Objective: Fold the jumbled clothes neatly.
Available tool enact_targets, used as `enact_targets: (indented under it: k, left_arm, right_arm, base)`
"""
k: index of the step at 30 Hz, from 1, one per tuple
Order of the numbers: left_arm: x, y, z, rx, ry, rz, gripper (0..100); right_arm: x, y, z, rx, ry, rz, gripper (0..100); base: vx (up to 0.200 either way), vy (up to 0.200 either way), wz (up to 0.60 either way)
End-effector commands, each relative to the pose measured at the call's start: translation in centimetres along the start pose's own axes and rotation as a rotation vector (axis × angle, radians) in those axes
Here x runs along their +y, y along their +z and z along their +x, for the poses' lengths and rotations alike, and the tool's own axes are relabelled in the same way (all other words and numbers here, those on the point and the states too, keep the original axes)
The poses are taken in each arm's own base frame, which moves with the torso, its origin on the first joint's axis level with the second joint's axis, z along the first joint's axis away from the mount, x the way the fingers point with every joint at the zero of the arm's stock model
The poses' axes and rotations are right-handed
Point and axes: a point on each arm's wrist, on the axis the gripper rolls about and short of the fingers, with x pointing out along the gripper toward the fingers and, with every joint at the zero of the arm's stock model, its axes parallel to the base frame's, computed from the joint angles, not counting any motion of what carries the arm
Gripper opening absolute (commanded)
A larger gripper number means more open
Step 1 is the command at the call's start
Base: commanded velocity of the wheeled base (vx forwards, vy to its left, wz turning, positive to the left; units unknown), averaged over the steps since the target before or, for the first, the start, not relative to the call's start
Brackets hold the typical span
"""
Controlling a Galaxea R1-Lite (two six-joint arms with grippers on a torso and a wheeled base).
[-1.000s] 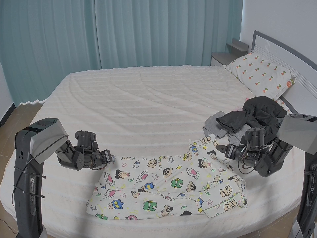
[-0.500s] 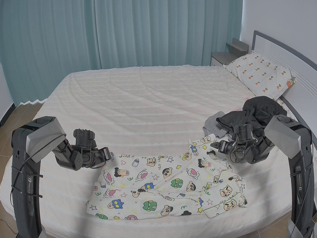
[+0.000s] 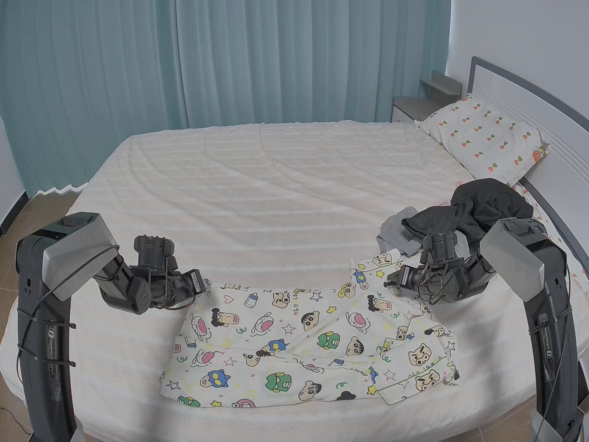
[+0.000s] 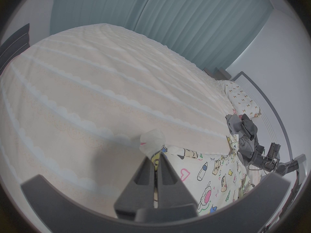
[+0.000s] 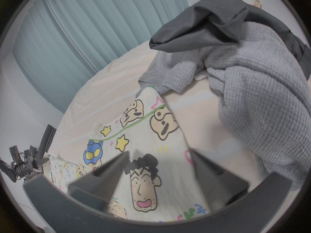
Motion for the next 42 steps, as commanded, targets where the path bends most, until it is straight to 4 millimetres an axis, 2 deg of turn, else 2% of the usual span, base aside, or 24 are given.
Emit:
enact_targets:
  k: [1, 7, 10, 15, 27, 34, 41, 42]
  left_arm:
    - [-0.3, 0.0, -0.1, 0.000, -0.005, 0.004, 0]
    - [-0.3, -0.3, -0.3, 0.009, 0.001, 0.003, 0]
    - [-0.7, -0.6, -0.5, 0.007, 0.019, 0.009, 0]
    - [-1.4, 0.3, -1.5, -0.032, 0.020, 0.017, 0]
    - [-1.8, 0.9, -2.4, -0.062, 0.029, 0.020, 0]
    - [-2.1, 1.2, -2.8, -0.074, 0.022, 0.012, 0]
    - [-1.9, 1.0, -2.5, -0.066, 0.027, 0.011, 0]
    - [-1.9, 1.0, -2.5, -0.066, 0.027, 0.011, 0]
  right_arm:
    - [-0.2, 0.2, 0.5, 0.001, -0.001, 0.003, 0]
    - [-0.9, 0.9, -0.4, -0.036, 0.001, 0.026, 0]
    - [-0.9, 1.3, -1.7, -0.063, 0.013, 0.031, 0]
    - [-1.0, 1.6, -2.9, -0.129, 0.059, 0.025, 0]
    - [-2.0, 1.0, -4.0, -0.163, 0.138, 0.018, 0]
    - [-2.3, 1.8, -5.2, -0.166, 0.169, 0.020, 0]
    - [-2.2, 0.4, -4.3, -0.067, 0.184, 0.016, 0]
    - [-2.1, 0.4, -4.2, -0.057, 0.186, 0.017, 100]
  base:
    - [0.000, 0.000, 0.00]
    - [0.000, 0.000, 0.00]
    - [0.000, 0.000, 0.00]
    - [0.000, 0.000, 0.00]
    - [0.000, 0.000, 0.00]
    - [0.000, 0.000, 0.00]
    - [0.000, 0.000, 0.00]
    - [0.000, 0.000, 0.00]
